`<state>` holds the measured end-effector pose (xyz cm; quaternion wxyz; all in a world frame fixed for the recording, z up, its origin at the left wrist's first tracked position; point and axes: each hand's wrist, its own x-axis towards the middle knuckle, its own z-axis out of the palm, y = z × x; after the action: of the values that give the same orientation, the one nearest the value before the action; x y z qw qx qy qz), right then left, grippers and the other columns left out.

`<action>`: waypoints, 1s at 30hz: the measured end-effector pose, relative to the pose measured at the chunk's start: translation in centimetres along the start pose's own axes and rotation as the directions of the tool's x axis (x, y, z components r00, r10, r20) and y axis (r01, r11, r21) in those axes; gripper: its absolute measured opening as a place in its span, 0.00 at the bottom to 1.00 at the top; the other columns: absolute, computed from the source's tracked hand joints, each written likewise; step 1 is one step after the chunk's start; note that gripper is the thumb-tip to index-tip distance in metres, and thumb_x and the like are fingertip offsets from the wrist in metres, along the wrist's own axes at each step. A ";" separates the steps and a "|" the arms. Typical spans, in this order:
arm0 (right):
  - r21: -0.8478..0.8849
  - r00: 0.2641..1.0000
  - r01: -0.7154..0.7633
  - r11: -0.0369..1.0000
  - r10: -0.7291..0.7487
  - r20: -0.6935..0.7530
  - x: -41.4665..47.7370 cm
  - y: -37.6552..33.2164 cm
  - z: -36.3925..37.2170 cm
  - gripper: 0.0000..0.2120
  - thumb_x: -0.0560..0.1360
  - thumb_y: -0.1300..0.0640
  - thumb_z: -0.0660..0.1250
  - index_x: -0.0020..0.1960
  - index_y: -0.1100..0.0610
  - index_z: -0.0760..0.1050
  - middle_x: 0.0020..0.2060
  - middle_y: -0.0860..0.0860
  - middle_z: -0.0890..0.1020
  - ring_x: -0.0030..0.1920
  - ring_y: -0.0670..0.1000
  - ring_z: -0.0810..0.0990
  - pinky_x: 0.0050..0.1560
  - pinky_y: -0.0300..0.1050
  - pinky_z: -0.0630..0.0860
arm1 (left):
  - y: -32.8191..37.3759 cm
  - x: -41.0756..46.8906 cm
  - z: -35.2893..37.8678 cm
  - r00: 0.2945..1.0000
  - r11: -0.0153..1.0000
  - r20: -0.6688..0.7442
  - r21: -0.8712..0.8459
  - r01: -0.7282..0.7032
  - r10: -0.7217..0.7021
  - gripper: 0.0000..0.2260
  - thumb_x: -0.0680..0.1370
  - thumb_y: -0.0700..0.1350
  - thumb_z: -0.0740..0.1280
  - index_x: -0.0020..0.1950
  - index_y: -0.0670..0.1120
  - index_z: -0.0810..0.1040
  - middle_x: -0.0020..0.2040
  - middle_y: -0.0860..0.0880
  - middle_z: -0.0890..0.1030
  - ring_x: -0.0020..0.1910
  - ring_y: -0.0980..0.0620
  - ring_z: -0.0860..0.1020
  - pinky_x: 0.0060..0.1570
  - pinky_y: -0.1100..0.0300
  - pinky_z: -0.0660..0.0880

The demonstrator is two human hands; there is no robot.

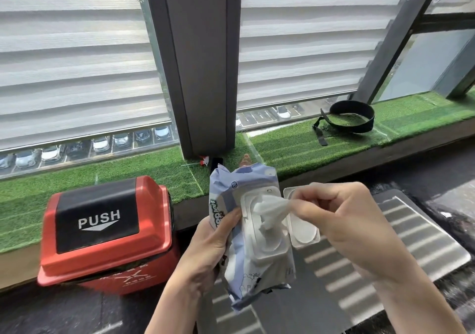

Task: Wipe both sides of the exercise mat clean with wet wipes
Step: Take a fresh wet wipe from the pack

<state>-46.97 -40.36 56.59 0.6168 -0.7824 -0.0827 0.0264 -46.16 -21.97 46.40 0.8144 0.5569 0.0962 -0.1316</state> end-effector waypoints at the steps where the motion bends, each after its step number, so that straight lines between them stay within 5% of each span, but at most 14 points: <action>1: 0.077 1.000 0.014 0.997 -0.014 -0.010 0.1 -0.6 -0.2 0.04 0.68 0.62 0.76 0.36 0.61 0.82 0.30 0.55 0.73 0.33 0.51 0.67 0.34 0.46 0.64 | 0.0 0.0 0.0 1.000 1.000 -0.013 -0.008 0.003 -0.004 0.21 0.72 0.53 0.69 0.58 0.41 0.82 0.54 0.37 0.84 0.53 0.39 0.83 0.56 0.48 0.79; 4: 0.338 0.997 0.068 0.939 -0.052 -0.054 1.0 -1.8 -2.0 0.03 0.66 0.58 0.73 0.34 0.54 0.81 0.33 0.50 0.79 0.36 0.47 0.77 0.41 0.38 0.75 | -0.3 -0.1 -0.2 0.998 0.999 -0.060 -0.046 0.025 -0.028 0.19 0.72 0.51 0.69 0.56 0.39 0.83 0.52 0.36 0.84 0.50 0.40 0.84 0.49 0.52 0.81; 7: 0.432 0.990 0.121 0.894 -0.077 -0.118 2.0 -2.3 -3.3 0.08 0.73 0.59 0.68 0.37 0.50 0.77 0.34 0.47 0.79 0.37 0.46 0.78 0.40 0.36 0.76 | -0.5 -0.4 -0.4 0.996 0.998 -0.086 -0.062 0.033 -0.038 0.19 0.73 0.50 0.69 0.57 0.38 0.82 0.52 0.37 0.84 0.51 0.39 0.84 0.49 0.52 0.81; 9: 0.358 0.980 0.127 0.925 -0.061 -0.192 2.4 -1.9 -3.1 0.09 0.78 0.60 0.63 0.40 0.51 0.74 0.32 0.46 0.76 0.34 0.44 0.76 0.36 0.35 0.74 | -0.4 -0.4 -0.4 0.996 0.998 -0.089 -0.064 0.026 -0.032 0.19 0.73 0.50 0.68 0.57 0.38 0.81 0.52 0.37 0.84 0.51 0.39 0.84 0.50 0.51 0.81; 12: 0.006 0.940 0.141 0.990 -0.132 -0.313 3.3 -0.7 -1.2 0.07 0.82 0.60 0.58 0.45 0.52 0.69 0.29 0.46 0.71 0.29 0.43 0.68 0.27 0.35 0.66 | 0.0 -0.4 -0.2 0.996 0.998 -0.091 -0.069 0.010 -0.016 0.18 0.74 0.49 0.68 0.57 0.38 0.81 0.52 0.38 0.84 0.51 0.40 0.84 0.50 0.50 0.81; 15: -0.266 0.976 0.105 0.958 -0.151 -0.156 4.3 0.6 1.3 0.02 0.81 0.54 0.59 0.51 0.52 0.66 0.32 0.47 0.72 0.30 0.44 0.69 0.29 0.42 0.65 | 0.6 -0.4 0.3 0.994 0.995 -0.112 -0.095 -0.008 -0.002 0.17 0.74 0.49 0.67 0.56 0.39 0.82 0.52 0.37 0.84 0.52 0.39 0.83 0.54 0.46 0.80; 19: -0.520 0.997 -0.003 0.854 0.042 0.063 4.5 1.6 2.4 0.20 0.71 0.46 0.73 0.56 0.45 0.66 0.44 0.37 0.72 0.44 0.38 0.72 0.41 0.35 0.69 | 1.3 -0.3 0.7 0.989 0.988 -0.149 -0.150 -0.039 0.016 0.14 0.76 0.48 0.67 0.55 0.40 0.82 0.51 0.38 0.85 0.49 0.41 0.84 0.46 0.53 0.82; 26: -0.516 0.995 -0.058 0.855 0.090 0.038 4.8 1.7 1.9 0.33 0.62 0.43 0.79 0.62 0.42 0.67 0.53 0.40 0.74 0.55 0.44 0.73 0.54 0.40 0.69 | 2.0 -0.5 0.5 0.981 0.958 -0.194 -0.282 -0.049 -0.007 0.20 0.76 0.49 0.67 0.60 0.37 0.79 0.54 0.36 0.83 0.50 0.41 0.84 0.44 0.53 0.82; 30: -0.315 0.974 -0.223 0.923 0.202 -0.099 5.3 1.8 0.2 0.17 0.73 0.44 0.71 0.58 0.50 0.78 0.53 0.45 0.80 0.53 0.47 0.78 0.50 0.39 0.74 | 2.4 -0.4 -0.1 0.977 0.950 -0.212 -0.304 -0.066 0.000 0.20 0.75 0.49 0.67 0.61 0.37 0.79 0.53 0.38 0.84 0.48 0.43 0.84 0.41 0.55 0.82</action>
<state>-41.64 -39.69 55.09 0.4756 -0.8778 0.0191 0.0540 -45.75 -21.05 48.60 0.8791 0.4345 0.1914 -0.0417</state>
